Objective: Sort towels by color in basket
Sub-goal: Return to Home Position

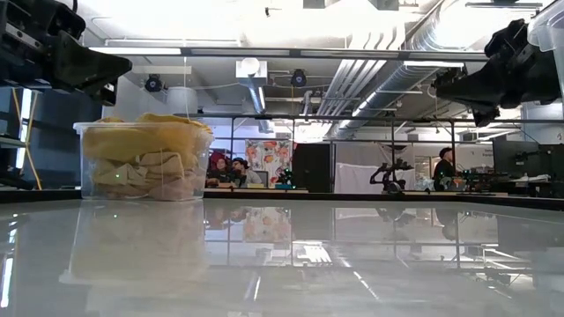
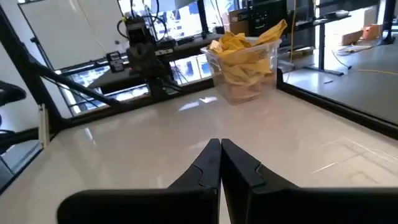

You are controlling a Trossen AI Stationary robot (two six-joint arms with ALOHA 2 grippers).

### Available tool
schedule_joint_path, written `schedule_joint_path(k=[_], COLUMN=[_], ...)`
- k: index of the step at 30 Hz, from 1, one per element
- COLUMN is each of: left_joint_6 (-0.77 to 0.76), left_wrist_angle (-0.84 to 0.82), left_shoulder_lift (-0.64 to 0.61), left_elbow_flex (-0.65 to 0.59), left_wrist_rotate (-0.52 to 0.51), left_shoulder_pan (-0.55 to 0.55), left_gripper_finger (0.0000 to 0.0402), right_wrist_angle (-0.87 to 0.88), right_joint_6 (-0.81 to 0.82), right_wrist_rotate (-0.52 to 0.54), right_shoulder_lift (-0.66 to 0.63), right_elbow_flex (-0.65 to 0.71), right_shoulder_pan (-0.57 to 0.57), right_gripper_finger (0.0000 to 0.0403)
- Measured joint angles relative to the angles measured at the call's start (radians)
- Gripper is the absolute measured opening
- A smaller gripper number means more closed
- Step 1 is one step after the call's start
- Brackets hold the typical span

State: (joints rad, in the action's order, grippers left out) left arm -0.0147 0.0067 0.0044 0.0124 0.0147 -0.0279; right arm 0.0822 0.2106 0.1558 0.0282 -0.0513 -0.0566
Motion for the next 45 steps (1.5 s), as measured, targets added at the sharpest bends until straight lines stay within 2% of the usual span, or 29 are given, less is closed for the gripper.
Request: schedule_joint_path(k=[45], left_joint_6=[0.000], left_wrist_angle=[0.000], left_shoulder_lift=[0.000], left_elbow_flex=[0.000], left_wrist_rotate=[0.000], left_shoulder_pan=[0.000], left_gripper_finger=[0.0000], right_wrist_angle=[-0.001], right_joint_6=[0.017], right_wrist_rotate=[-0.009], right_shoulder_lift=[0.000], right_elbow_flex=[0.000], right_shoulder_pan=[0.000], right_gripper_finger=[0.0001])
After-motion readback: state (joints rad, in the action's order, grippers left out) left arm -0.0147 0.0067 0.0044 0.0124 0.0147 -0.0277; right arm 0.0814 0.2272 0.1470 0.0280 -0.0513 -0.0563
